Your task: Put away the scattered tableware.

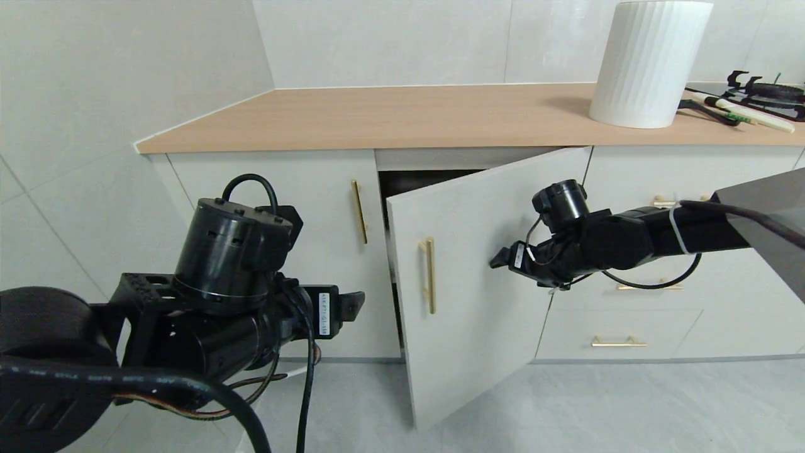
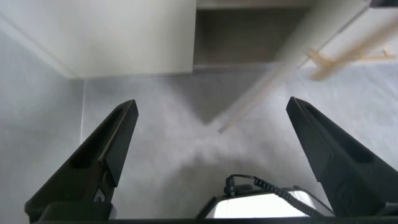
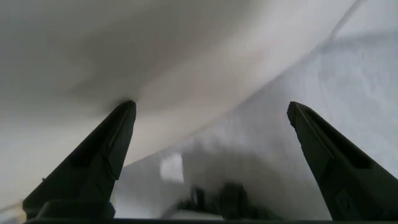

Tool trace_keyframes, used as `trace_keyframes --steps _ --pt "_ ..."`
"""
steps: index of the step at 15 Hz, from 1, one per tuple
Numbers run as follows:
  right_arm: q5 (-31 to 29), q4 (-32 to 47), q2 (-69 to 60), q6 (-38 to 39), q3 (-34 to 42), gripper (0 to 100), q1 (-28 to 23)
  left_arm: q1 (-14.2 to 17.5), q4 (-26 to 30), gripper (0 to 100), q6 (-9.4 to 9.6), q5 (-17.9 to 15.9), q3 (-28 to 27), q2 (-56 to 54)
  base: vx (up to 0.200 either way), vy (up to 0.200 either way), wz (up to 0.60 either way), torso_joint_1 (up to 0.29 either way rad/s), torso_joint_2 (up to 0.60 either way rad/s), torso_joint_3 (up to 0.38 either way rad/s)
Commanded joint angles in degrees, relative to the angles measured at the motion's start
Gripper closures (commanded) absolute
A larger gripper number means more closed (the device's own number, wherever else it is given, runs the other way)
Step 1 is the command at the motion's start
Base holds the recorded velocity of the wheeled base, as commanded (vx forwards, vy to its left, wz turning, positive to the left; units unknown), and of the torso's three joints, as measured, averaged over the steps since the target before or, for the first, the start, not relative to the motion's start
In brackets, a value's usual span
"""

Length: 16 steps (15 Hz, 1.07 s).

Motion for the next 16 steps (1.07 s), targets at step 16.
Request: trace_keyframes --steps 16 --pt "-14.8 -19.2 7.1 7.1 -3.8 0 -3.5 0.0 -0.1 0 0.27 1.9 0.0 -0.3 0.0 0.0 0.0 0.0 0.0 0.0"
